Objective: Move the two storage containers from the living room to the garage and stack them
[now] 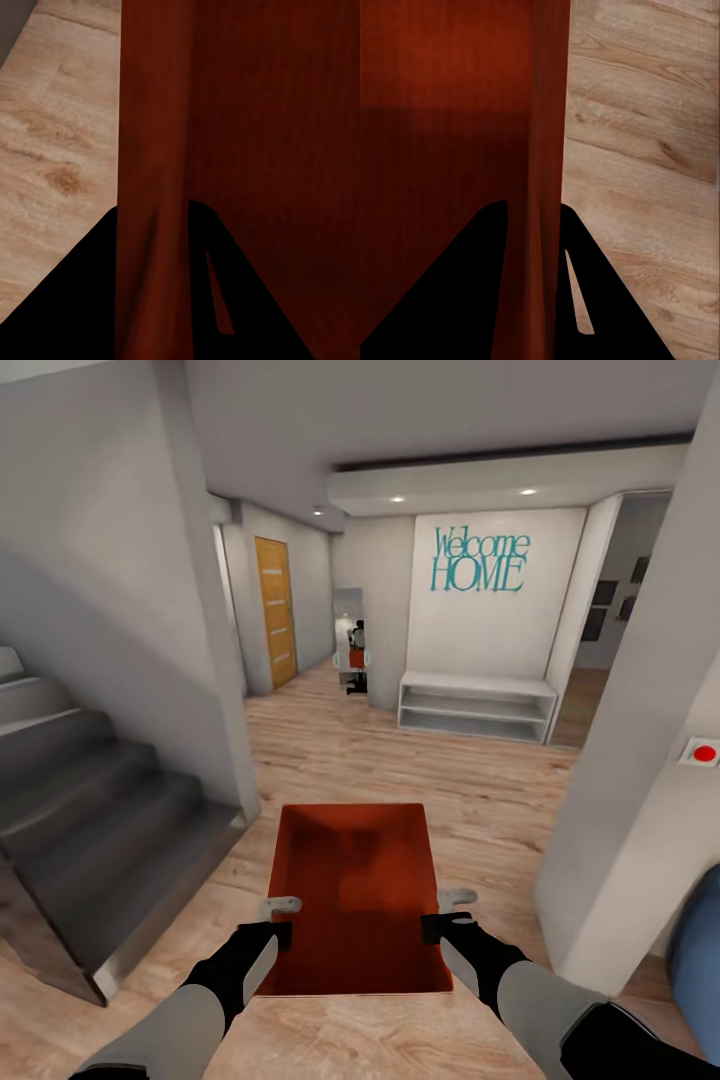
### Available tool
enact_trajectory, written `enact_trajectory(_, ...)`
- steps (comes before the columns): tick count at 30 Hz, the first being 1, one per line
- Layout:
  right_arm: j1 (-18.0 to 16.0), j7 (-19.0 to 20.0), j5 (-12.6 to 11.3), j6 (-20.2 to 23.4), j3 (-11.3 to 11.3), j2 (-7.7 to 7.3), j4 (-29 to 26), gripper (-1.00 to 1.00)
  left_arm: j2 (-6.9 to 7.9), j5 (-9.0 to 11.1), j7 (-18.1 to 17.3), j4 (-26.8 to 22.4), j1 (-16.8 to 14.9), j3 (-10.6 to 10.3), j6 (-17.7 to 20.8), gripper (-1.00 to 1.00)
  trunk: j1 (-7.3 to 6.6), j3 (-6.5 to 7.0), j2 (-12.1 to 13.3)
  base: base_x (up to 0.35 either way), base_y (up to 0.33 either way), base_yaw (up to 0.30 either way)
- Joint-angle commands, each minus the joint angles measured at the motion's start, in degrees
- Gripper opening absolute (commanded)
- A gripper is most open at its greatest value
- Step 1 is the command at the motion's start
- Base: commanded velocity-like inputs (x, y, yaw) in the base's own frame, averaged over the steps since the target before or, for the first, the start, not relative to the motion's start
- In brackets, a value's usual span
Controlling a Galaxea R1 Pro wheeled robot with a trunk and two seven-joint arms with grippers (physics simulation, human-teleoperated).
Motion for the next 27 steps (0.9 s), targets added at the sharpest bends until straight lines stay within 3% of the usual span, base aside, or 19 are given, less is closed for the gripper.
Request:
enact_trajectory(1,-0.08,-0.34,0.56,-1.5,-0.1,-0.52,-0.28,-1.0,1.19,0.69,0.43,0.07,0.01,-0.1,0.35,-1.0,0.06,-0.12,-0.12,0.322,0.0,0.0)
enact_trajectory(17,-0.07,-0.34,0.54,-1.5,-0.08,-0.42,-0.28,-1.0,1.19,0.69,0.54,0.04,0.01,-0.1,0.28,-1.0,0.06,-0.12,-0.12,0.309,0.0,0.0)
enact_trajectory(27,-0.07,-0.34,0.58,-1.5,-0.07,-0.46,-0.28,-1.0,1.19,0.69,0.6,0.01,0.01,-0.1,0.3,-1.0,0.06,-0.12,-0.12,0.033,0.0,0.0)
